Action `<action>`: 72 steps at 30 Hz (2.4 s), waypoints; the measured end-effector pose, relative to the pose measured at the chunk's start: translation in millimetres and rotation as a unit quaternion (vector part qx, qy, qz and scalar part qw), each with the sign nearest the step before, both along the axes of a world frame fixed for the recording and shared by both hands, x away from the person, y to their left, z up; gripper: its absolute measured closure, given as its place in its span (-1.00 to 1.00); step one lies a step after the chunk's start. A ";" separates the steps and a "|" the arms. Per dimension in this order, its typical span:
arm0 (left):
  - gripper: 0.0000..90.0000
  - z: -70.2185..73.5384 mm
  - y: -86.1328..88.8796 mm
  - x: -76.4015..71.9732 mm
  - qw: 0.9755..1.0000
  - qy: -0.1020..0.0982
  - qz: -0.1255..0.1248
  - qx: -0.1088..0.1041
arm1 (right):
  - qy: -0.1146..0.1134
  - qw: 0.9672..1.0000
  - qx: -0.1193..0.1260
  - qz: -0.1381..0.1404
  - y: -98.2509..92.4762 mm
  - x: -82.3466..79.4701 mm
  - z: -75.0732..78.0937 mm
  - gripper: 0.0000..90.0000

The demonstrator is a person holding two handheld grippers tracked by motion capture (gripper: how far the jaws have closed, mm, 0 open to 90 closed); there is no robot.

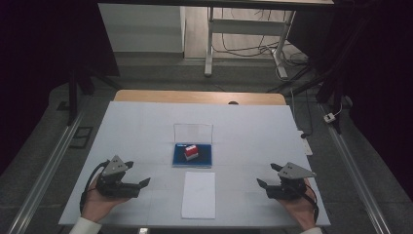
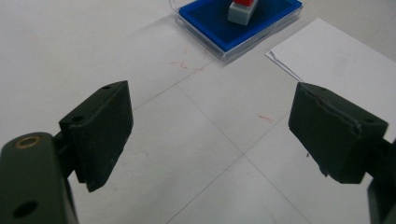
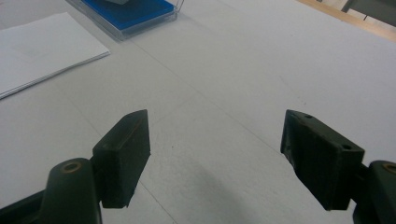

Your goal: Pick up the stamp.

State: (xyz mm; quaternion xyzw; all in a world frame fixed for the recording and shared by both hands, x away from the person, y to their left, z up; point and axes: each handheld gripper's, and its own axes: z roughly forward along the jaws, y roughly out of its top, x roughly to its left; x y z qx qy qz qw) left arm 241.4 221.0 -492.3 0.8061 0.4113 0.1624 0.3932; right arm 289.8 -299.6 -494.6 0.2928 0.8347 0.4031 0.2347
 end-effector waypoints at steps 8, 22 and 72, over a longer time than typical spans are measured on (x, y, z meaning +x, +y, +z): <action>-0.67 9.2 -11.7 9.6 1.000 0.008 -0.008 0.005 | 0.000 1.000 -0.003 0.001 0.9 -0.7 -1.1 -0.46; -0.63 18.8 -31.8 29.9 1.000 0.012 -0.023 0.006 | 0.005 1.000 0.005 0.007 5.9 -5.0 -1.0 -0.44; -0.35 26.0 -114.0 113.5 0.992 0.024 -0.111 0.061 | 0.020 1.000 -0.003 0.013 4.3 -3.8 -9.4 -0.42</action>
